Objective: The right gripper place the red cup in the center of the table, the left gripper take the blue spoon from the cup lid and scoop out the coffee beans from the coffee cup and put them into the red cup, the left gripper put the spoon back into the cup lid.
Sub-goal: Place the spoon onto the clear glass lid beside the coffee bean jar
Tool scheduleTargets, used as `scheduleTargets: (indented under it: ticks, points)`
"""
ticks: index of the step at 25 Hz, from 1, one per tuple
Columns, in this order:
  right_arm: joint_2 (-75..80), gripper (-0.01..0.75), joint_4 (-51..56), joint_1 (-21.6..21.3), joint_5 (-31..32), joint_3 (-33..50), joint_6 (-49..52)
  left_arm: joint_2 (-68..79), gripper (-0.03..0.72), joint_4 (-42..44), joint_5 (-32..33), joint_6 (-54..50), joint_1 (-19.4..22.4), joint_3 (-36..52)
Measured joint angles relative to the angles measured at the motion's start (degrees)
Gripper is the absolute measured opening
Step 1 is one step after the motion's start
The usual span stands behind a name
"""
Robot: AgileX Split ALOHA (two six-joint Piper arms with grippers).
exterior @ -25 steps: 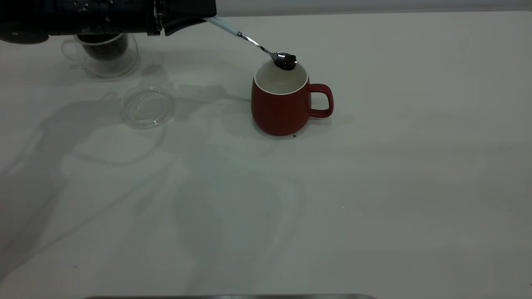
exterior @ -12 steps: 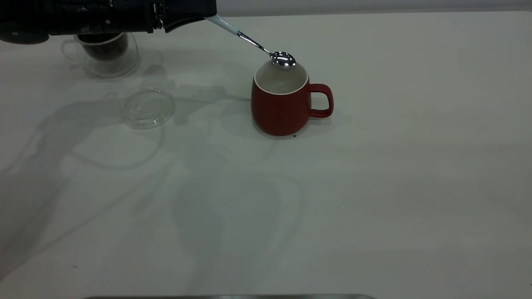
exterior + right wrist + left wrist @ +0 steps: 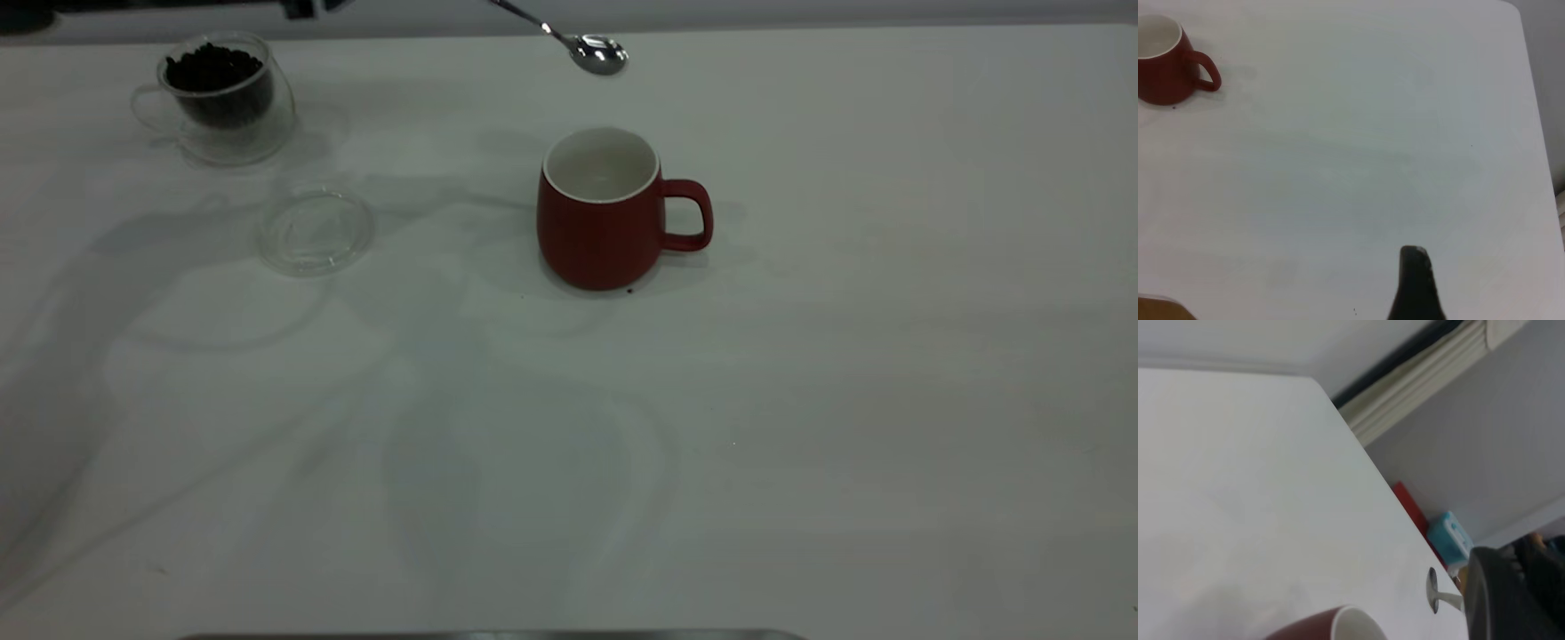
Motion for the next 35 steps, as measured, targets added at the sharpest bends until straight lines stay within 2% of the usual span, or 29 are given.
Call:
scheduleTargets:
  ticks: [5, 10, 14, 17, 20, 25, 35]
  points:
    - [0.0, 0.588, 0.0, 0.0, 0.0, 0.0, 0.0, -6.71, 0.124, -0.69, 0.15, -0.25, 5.38, 10.8]
    - [0.0, 0.588, 0.0, 0.0, 0.0, 0.0, 0.0, -9.52, 0.124, -1.69, 0.16, 2.14, 14.43, 21.21]
    - [0.0, 0.588, 0.0, 0.0, 0.0, 0.0, 0.06, -9.58, 0.124, -1.93, -0.67, 5.7, 21.09, 26.3]
    - [0.0, 0.588, 0.0, 0.0, 0.0, 0.0, 0.06, -9.58, 0.124, -2.15, -2.8, 7.54, 24.32, 27.94]
    - [0.0, 0.588, 0.0, 0.0, 0.0, 0.0, 0.0, -9.58, 0.124, -2.36, -6.78, 8.74, 25.8, 28.4]
    - [0.0, 0.588, 0.0, 0.0, 0.0, 0.0, 0.0, -9.47, 0.124, -2.36, -15.38, 9.28, 26.0, 28.4]
    - [0.0, 0.588, 0.0, 0.0, 0.0, 0.0, 0.0, -3.66, 0.124, -2.91, -14.96, 10.64, 26.0, 28.4]
